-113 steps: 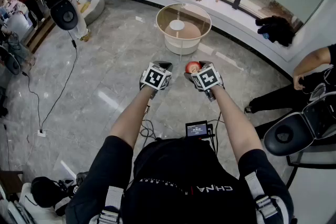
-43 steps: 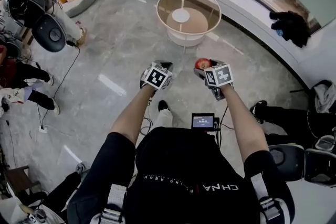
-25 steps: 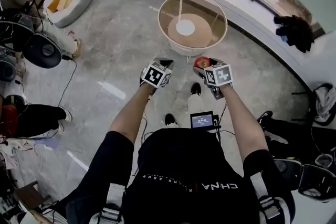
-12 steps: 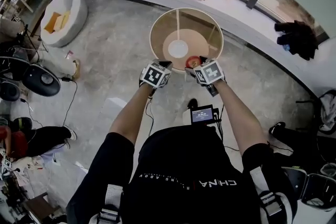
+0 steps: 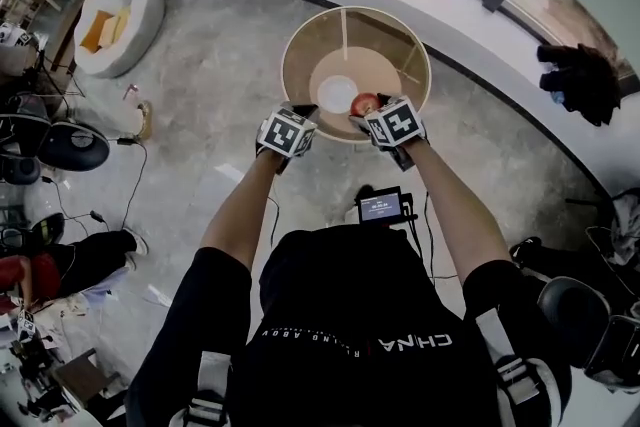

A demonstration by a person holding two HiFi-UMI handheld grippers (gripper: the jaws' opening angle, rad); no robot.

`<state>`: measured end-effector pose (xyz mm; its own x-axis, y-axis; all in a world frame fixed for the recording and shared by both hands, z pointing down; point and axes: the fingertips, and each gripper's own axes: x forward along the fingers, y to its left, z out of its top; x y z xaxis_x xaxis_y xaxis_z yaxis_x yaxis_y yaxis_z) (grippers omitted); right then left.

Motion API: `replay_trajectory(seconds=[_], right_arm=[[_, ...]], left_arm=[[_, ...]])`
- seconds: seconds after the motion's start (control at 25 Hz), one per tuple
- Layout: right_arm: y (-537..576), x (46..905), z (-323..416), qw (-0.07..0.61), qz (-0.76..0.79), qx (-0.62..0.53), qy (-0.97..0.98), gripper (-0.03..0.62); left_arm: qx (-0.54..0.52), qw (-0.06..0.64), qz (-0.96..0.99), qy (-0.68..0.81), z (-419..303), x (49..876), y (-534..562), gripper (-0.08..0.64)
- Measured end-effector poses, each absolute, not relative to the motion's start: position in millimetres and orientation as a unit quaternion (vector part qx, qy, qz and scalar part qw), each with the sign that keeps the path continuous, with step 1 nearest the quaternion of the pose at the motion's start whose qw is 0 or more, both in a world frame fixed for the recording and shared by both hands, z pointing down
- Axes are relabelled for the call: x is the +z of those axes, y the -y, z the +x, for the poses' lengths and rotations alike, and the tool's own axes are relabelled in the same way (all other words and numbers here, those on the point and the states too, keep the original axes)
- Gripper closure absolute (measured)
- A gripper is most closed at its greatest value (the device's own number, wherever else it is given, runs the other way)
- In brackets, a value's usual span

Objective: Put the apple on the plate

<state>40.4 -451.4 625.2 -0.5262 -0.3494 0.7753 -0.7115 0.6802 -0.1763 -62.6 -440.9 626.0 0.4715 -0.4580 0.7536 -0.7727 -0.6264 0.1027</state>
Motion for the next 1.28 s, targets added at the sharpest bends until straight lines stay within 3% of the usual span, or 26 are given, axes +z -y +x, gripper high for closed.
replay_trajectory(seconds=[0.36,0.76,1.28], right_arm=[[489,613,-5,0.309,0.381,0.288,0.823,0.207],[509,612,-20,0.320,0.395,0.288,0.811,0.206],[520,629,19,0.351,0.353,0.278,0.822,0.206]], left_arm=[[0.377,0.206,0.844,0.322,-101,639,475,0.543],[0.374,0.201,0.843,0.331,-134,638,505,0.543],[0.376,0.228,0.826,0.352,-101,655,496,0.543]])
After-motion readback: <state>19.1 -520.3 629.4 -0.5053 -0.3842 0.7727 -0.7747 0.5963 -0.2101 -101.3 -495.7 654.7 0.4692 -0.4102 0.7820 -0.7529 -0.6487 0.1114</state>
